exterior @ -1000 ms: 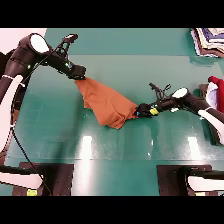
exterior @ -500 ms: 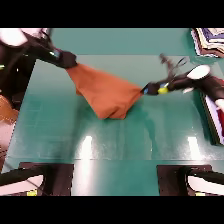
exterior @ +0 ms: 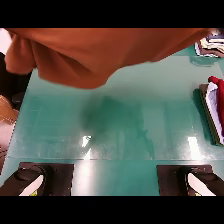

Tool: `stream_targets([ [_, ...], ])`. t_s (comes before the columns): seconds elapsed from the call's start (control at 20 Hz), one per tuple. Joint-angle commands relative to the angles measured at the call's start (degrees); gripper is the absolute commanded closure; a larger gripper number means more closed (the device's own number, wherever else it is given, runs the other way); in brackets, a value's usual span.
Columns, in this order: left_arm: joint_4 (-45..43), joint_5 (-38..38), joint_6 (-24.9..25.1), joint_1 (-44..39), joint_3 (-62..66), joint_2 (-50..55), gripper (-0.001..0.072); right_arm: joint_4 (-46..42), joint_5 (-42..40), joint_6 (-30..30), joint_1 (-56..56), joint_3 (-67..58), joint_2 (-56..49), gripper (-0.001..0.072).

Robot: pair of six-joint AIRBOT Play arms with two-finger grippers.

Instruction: Fold the shirts.

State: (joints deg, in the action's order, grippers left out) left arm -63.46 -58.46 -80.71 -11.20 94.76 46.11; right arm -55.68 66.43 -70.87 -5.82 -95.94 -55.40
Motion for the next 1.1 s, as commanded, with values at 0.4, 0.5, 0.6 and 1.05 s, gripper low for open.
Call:
stream_targets([
  [0.4,5.0,-17.7,-2.4,-1.2,-19.5,8.2,0.0682,-1.4,11.6,-3.8,3.7,9.4,-4.3,0.0697],
  [0.5,5.0,-14.3,-2.4,-4.5,-29.9,10.2,0.0681,-1.5,11.2,-3.7,3.2,16.6,-7.2,0.0697],
  [0.6,4.9,-7.2,-2.4,-9.0,-40.9,11.4,0.0682,-1.5,10.5,-3.7,1.9,22.7,-9.8,0.0697],
  [1.05,7.1,2.5,-3.3,-15.5,-56.5,12.5,0.0239,-1.5,1.7,-3.6,-5.7,34.6,-13.0,0.0697],
])
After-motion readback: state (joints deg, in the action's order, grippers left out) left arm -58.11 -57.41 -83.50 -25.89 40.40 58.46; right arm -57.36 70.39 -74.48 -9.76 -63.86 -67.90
